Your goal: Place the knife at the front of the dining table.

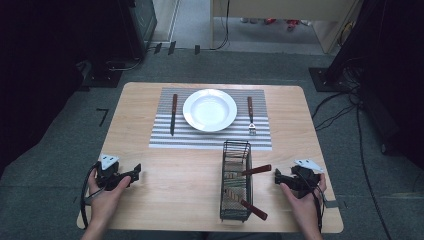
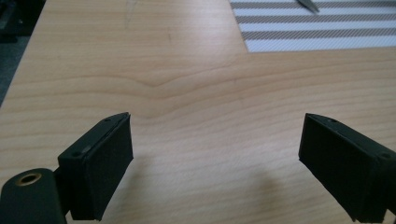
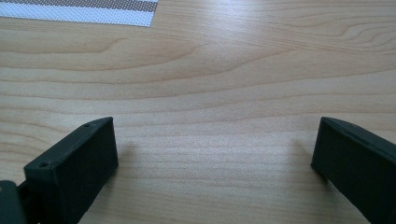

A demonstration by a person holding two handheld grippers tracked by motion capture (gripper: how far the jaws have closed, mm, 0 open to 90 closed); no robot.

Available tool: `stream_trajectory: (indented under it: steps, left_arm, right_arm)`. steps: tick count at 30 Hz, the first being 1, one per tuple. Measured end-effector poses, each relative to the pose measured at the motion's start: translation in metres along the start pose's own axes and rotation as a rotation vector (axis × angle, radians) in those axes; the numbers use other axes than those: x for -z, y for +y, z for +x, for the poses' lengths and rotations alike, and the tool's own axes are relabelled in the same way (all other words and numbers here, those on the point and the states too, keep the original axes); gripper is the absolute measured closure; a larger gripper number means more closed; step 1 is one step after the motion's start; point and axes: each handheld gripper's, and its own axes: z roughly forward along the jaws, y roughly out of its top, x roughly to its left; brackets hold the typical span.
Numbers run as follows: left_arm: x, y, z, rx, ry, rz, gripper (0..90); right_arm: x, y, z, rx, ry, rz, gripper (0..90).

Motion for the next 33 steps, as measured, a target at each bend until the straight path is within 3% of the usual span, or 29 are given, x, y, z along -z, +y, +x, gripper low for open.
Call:
stream_trajectory:
  steps: [3,8,11,33]
  left_arm:
    - [0.001,-0.008,0.004,0.012,0.012,0.013,10.0]
    - [0.0,-0.009,0.002,0.015,0.01,0.026,10.3]
    - [-0.002,-0.009,-0.008,-0.035,0.06,0.054,10.3]
    - [-0.006,-0.006,-0.01,-0.034,0.057,0.055,9.6]
  right_arm:
    - [0.0,0.0,0.0,0.0,0.0,0.0,0.0]
    - [0.0,0.0,0.0,0.0,0.0,0.0,0.0]
    - [0.0,0.0,0.0,0.0,0.0,0.0,0.0]
    - [0.0,0.0,0.0,0.0,0.0,0.0,0.0]
